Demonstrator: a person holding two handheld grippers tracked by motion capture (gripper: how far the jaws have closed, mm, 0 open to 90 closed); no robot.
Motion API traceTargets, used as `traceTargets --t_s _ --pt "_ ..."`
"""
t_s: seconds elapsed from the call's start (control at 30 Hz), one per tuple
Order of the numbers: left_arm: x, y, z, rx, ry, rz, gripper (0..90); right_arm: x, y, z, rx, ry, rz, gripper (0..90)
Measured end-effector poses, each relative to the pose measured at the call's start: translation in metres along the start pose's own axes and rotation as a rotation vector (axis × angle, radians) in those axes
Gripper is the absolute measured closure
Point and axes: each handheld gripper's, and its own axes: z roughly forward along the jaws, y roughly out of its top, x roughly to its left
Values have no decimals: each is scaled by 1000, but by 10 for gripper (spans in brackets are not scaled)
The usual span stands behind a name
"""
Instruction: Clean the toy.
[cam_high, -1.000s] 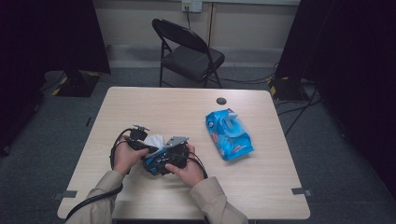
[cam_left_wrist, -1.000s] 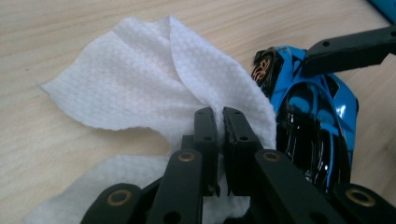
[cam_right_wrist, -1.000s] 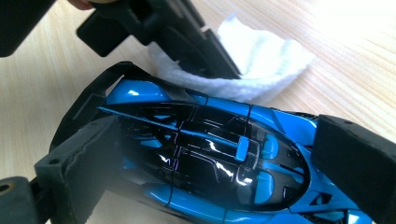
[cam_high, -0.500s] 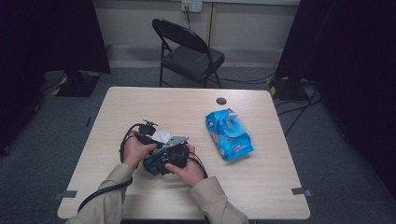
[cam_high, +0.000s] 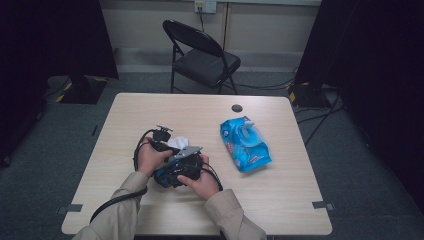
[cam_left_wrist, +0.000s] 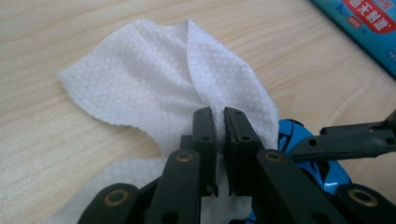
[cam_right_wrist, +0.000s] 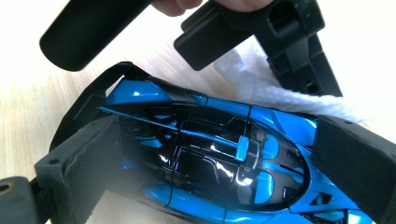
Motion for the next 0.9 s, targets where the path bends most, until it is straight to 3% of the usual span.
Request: traceTargets --t_s 0.2,0.37,0.5,0.53,0.6,0.9 --pt "-2 4 -7 -7 41 44 838 0 0 0 1 -2 2 19" --pt "1 6 -22 -22 56 40 837 0 -1 0 -10 -3 1 19" --pt "-2 7 -35 -43 47 61 825 -1 -3 -1 -23 -3 -3 40" --pt "-4 6 -37 -62 42 51 823 -1 -2 -3 -27 -2 -2 61" --pt "-6 5 -45 -64 35 69 824 -3 -2 -7 -35 10 -8 150" --pt "-16 -2 -64 -72 2 103 825 -16 -1 -41 -20 10 -43 146"
